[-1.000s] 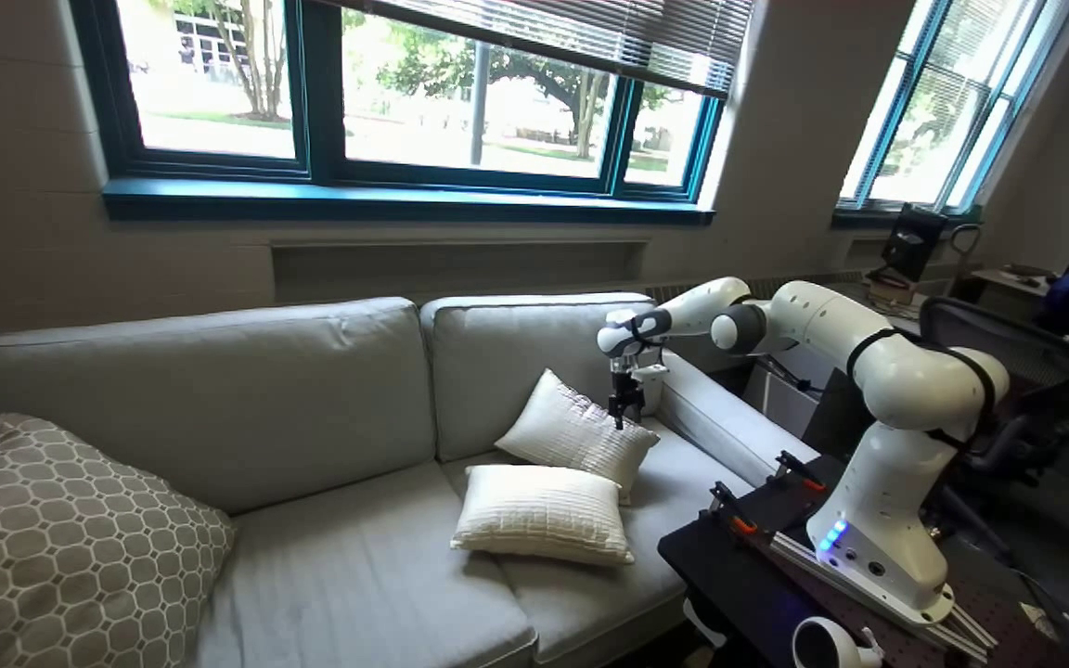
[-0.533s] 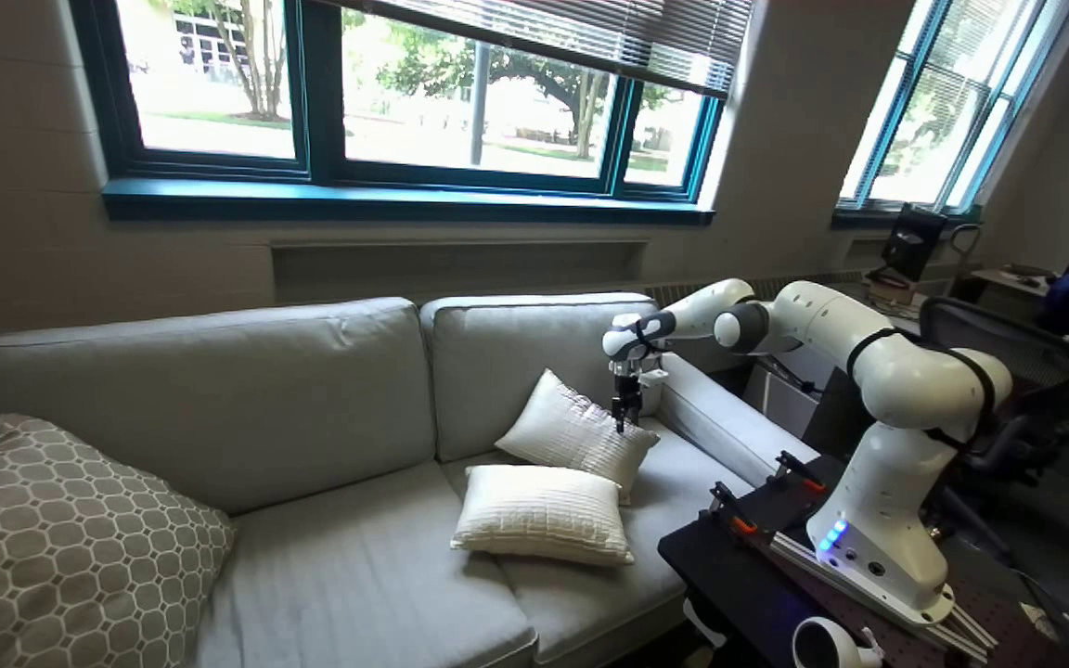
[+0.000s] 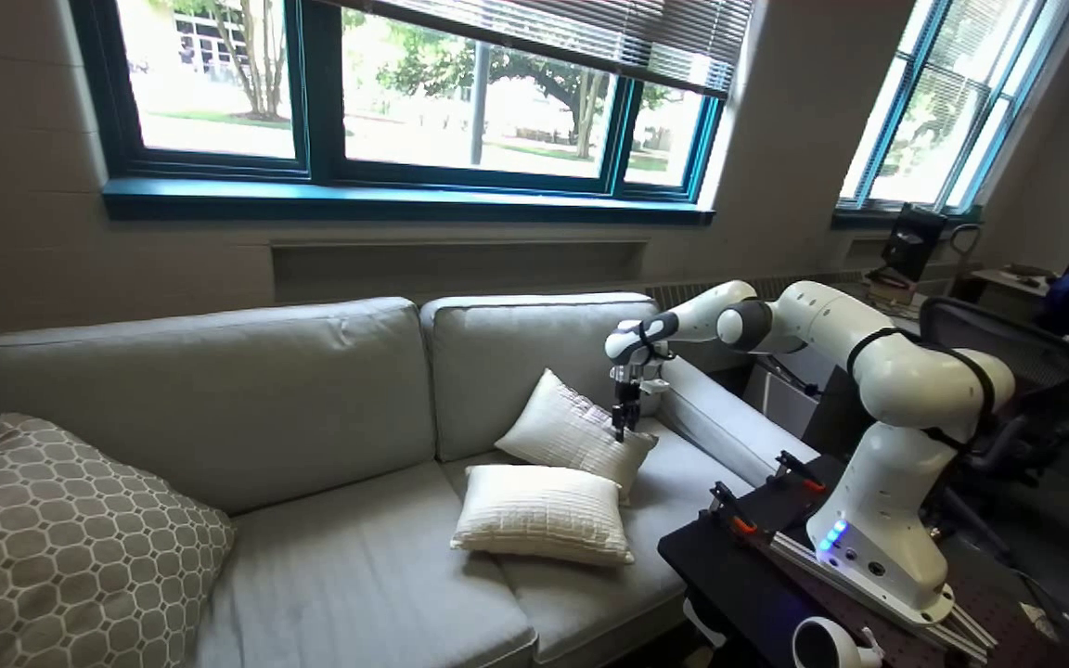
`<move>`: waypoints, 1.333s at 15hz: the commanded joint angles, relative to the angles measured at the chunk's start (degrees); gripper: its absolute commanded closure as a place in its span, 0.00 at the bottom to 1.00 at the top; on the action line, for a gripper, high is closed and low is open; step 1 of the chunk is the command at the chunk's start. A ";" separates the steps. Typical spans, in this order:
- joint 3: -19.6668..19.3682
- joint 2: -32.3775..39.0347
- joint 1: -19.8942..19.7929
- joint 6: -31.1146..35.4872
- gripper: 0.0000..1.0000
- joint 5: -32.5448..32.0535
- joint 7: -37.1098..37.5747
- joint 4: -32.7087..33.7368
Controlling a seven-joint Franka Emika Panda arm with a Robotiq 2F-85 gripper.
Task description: Move the small pillows to the right
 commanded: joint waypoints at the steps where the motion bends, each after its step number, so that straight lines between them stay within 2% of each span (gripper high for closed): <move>1: 1.85 -0.01 -1.89 0.80 0.56 2.47 -0.88 -1.52; 5: 2.51 -0.02 -2.56 0.44 0.87 4.23 -0.56 -1.13; 7: 2.82 -0.04 -2.49 -0.35 0.98 5.21 0.48 -0.74; 10: 3.18 -0.10 -2.03 -2.02 0.99 6.90 3.29 0.48; 15: 2.31 -1.14 -0.21 -2.14 0.98 9.10 15.53 2.51; 17: 2.53 -4.78 0.20 -0.04 0.98 9.89 20.21 -1.70; 20: 2.48 -12.31 0.50 7.43 0.98 11.82 27.41 -11.53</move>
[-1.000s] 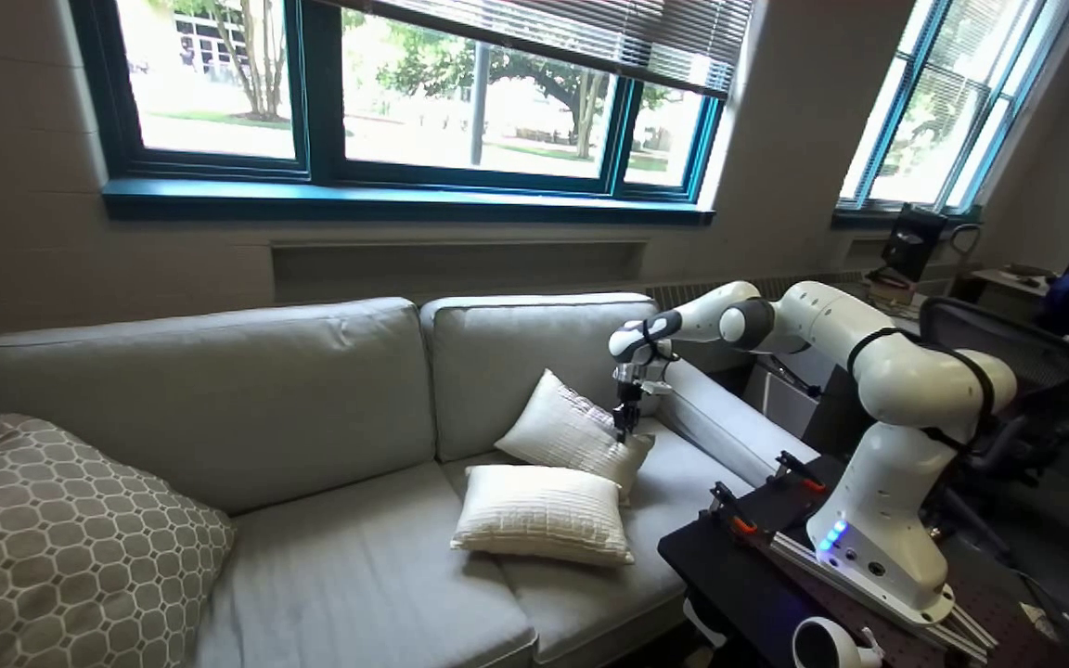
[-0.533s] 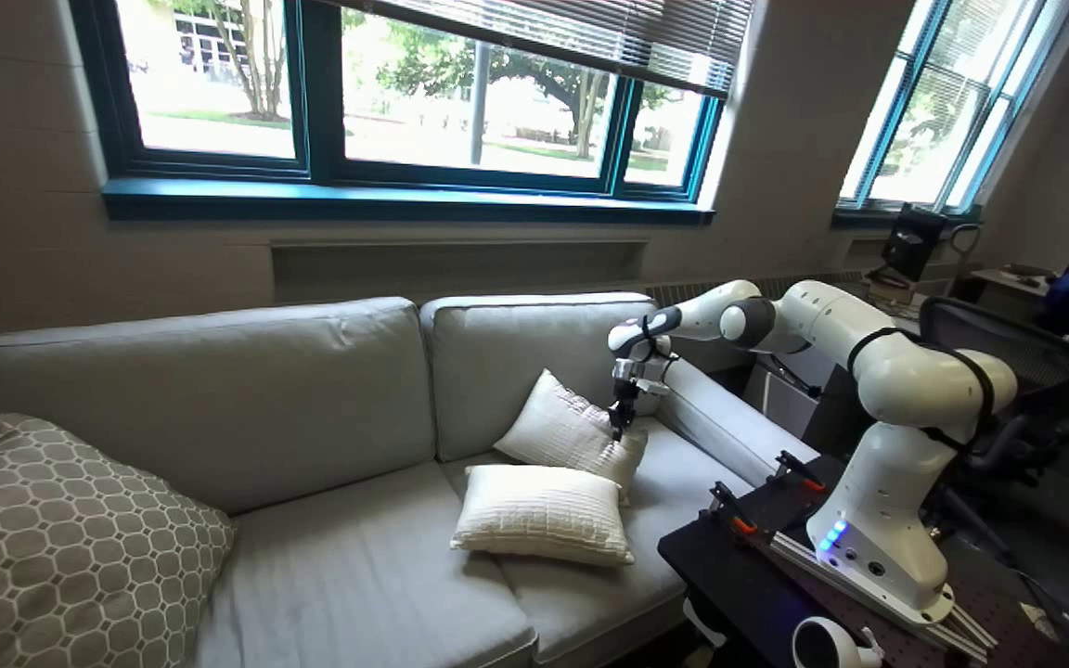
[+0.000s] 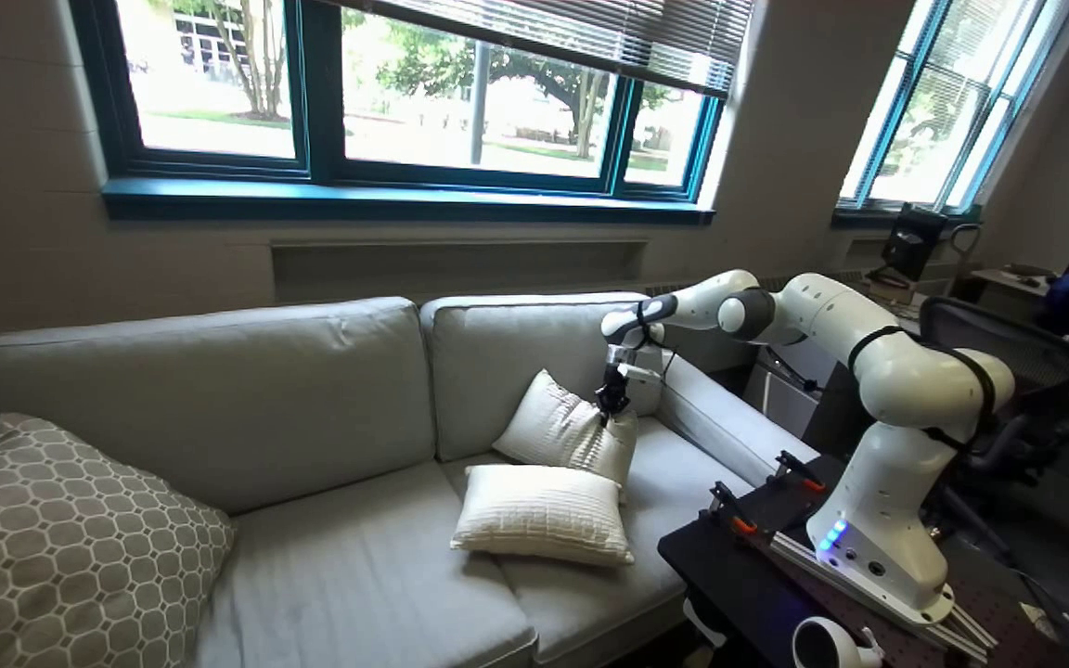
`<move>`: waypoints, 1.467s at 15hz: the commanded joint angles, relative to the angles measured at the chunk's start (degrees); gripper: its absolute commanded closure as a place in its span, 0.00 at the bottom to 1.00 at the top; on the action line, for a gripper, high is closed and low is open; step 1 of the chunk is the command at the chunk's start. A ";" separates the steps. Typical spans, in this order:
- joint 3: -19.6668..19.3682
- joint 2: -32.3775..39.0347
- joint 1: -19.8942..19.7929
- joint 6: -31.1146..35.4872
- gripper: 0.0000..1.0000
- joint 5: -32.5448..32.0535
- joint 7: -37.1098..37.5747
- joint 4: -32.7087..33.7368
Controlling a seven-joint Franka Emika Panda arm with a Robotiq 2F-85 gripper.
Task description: Move the small pillows to the right
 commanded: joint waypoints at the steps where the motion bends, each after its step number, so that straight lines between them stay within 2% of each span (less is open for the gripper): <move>1: 0.28 -10.72 0.12 8.88 0.98 3.49 8.07 -13.34; 8: -1.11 -22.22 -1.36 24.41 0.98 10.65 16.84 -33.11; 10: -1.14 -24.47 -2.56 28.96 0.98 14.39 16.81 -38.72; 14: 1.54 -28.88 -6.53 43.29 0.98 23.23 13.50 -51.08; 16: 4.54 -30.93 -9.38 52.39 0.98 28.28 11.23 -57.40; 18: 9.81 -32.98 -13.88 62.28 0.98 34.56 7.32 -63.84; 20: 18.39 -34.46 -21.21 72.85 0.98 41.65 1.81 -69.79; 22: 27.11 -34.38 -28.69 81.72 0.98 47.30 -1.79 -72.41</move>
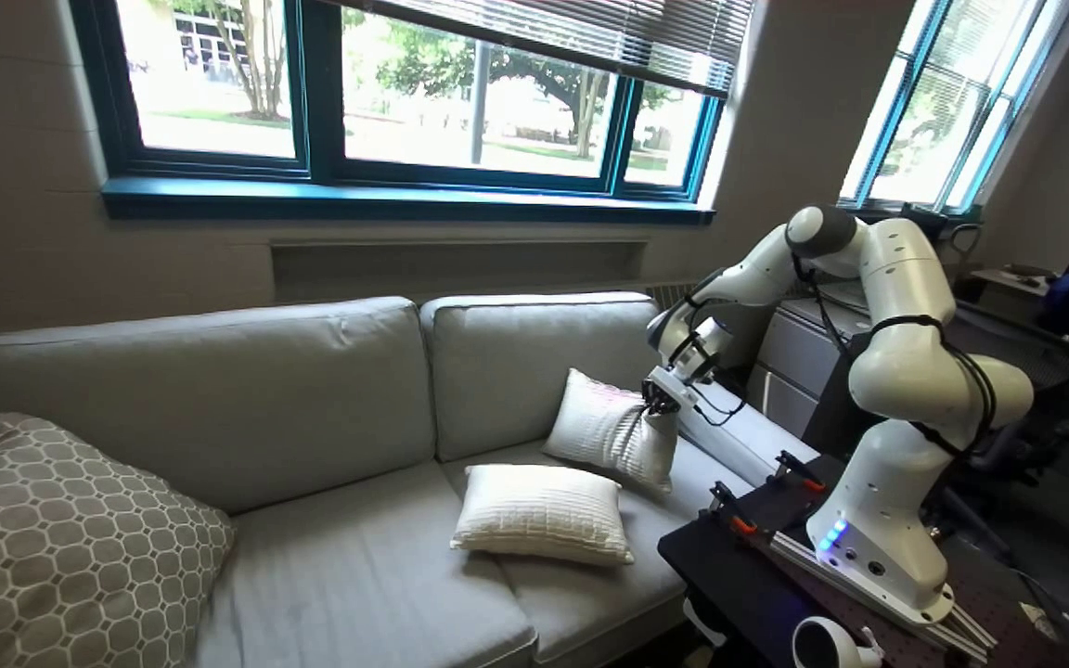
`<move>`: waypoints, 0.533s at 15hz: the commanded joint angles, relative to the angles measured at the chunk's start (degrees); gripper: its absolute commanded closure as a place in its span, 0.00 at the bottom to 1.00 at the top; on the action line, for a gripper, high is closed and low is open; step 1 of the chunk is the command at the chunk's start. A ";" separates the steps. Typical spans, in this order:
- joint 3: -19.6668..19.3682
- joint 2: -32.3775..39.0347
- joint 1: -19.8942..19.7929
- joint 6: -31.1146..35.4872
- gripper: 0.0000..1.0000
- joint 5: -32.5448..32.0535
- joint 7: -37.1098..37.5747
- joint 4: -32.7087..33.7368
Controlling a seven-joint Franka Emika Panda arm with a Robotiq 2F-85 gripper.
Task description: Move the small pillows to the right
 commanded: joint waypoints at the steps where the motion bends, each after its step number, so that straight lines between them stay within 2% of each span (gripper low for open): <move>1: 15.76 -4.09 -15.00 13.51 0.98 5.94 -3.39 -8.70; 3: 24.58 -3.36 -23.33 22.75 0.98 0.38 3.07 -13.37; 4: 20.73 -10.00 -22.81 17.01 0.98 -2.39 9.50 -15.10; 5: 23.78 -10.86 -27.31 17.32 0.98 -5.19 12.27 -16.78; 8: 27.24 -18.54 -36.61 15.72 0.98 -11.31 20.74 -20.21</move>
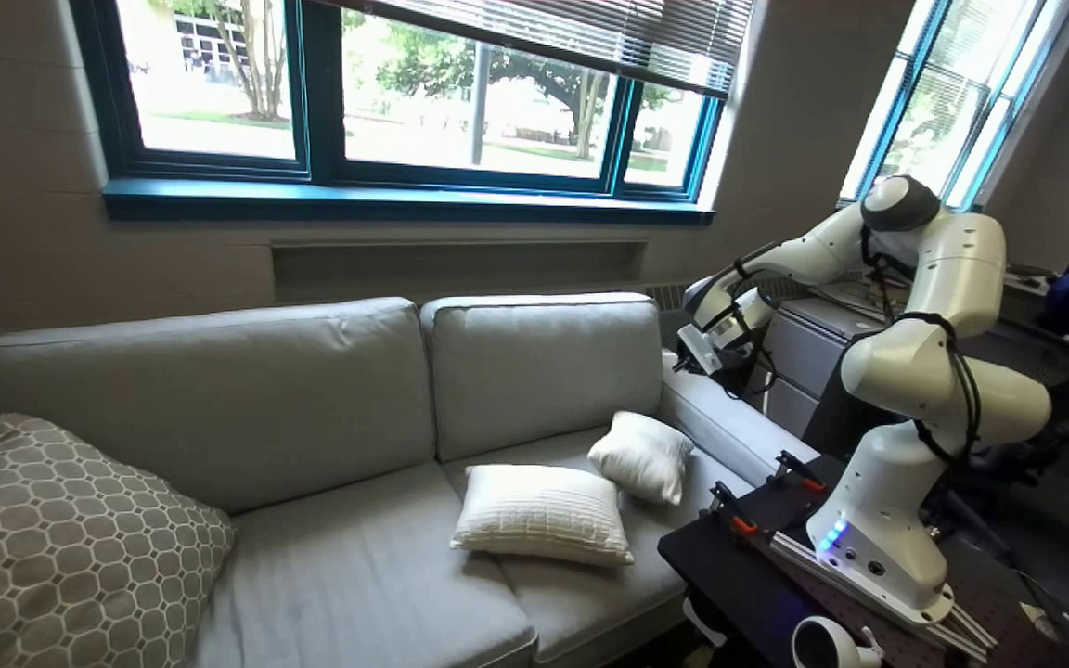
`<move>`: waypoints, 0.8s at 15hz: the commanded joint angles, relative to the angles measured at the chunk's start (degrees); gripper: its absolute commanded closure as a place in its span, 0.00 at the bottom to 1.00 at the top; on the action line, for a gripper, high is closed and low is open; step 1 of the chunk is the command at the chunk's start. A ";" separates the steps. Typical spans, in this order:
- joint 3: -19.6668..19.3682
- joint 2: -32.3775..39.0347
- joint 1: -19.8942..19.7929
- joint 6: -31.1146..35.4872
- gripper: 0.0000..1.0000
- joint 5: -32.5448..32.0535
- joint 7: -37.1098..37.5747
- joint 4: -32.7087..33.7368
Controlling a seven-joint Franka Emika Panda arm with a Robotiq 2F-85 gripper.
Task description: Move the small pillows to the right
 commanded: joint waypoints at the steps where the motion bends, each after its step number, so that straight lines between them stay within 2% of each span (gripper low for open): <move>1: 5.83 -11.16 -11.44 -0.12 0.98 -5.95 9.95 -7.90; 3: 10.56 -15.05 -19.16 -0.52 0.98 -8.35 10.42 -12.55; 5: 18.44 -15.16 -28.85 -1.29 0.98 -12.03 6.15 -19.23; 6: 21.50 -15.18 -32.23 -3.49 0.68 -13.80 5.04 -21.24; 7: 13.59 -14.47 -25.07 -2.61 0.68 -16.96 11.91 -16.03; 8: 14.73 -14.64 -26.95 -2.50 0.88 -19.25 12.95 -18.03; 10: 12.84 -14.68 -25.73 -2.30 0.72 -21.23 14.72 -17.80; 12: 12.02 -14.64 -24.73 -2.31 0.67 -21.27 14.80 -17.11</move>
